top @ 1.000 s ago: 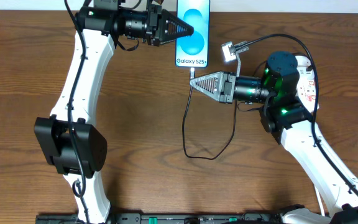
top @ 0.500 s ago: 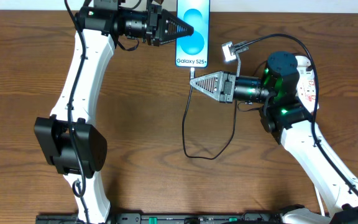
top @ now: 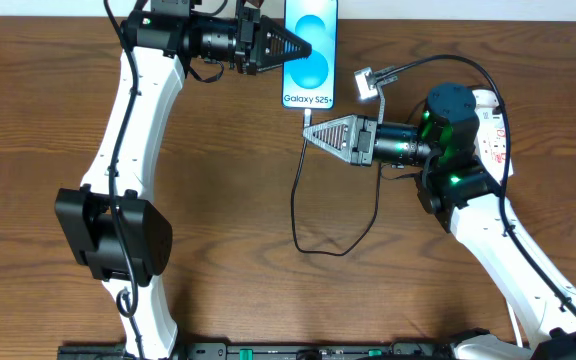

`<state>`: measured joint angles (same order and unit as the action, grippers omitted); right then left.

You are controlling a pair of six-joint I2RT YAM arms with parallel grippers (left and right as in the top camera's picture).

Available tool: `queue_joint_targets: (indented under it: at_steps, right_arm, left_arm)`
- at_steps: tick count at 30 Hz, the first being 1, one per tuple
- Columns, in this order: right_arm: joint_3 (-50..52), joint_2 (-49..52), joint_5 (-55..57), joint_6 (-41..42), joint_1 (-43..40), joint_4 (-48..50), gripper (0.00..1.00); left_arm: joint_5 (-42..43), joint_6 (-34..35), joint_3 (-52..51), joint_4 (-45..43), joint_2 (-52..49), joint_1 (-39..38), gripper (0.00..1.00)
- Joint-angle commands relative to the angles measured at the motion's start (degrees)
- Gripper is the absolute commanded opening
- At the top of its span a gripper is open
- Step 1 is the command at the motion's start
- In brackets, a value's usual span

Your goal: Plug charger to phone and switch on socket

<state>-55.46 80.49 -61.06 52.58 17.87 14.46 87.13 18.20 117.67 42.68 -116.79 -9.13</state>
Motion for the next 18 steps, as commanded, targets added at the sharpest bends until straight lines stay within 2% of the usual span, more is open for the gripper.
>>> queue_joint_targets:
  at_steps: [1, 18]
  right_arm:
    - [-0.9, -0.7, 1.2, 0.8, 0.2, 0.4, 0.01]
    - [-0.9, -0.7, 2.1, 2.8, 0.2, 0.4, 0.01]
  left_arm:
    - [2.9, -0.3, 0.8, 0.1, 0.3, -0.1, 0.07]
    - [2.9, -0.3, 0.8, 0.1, 0.3, -0.2, 0.07]
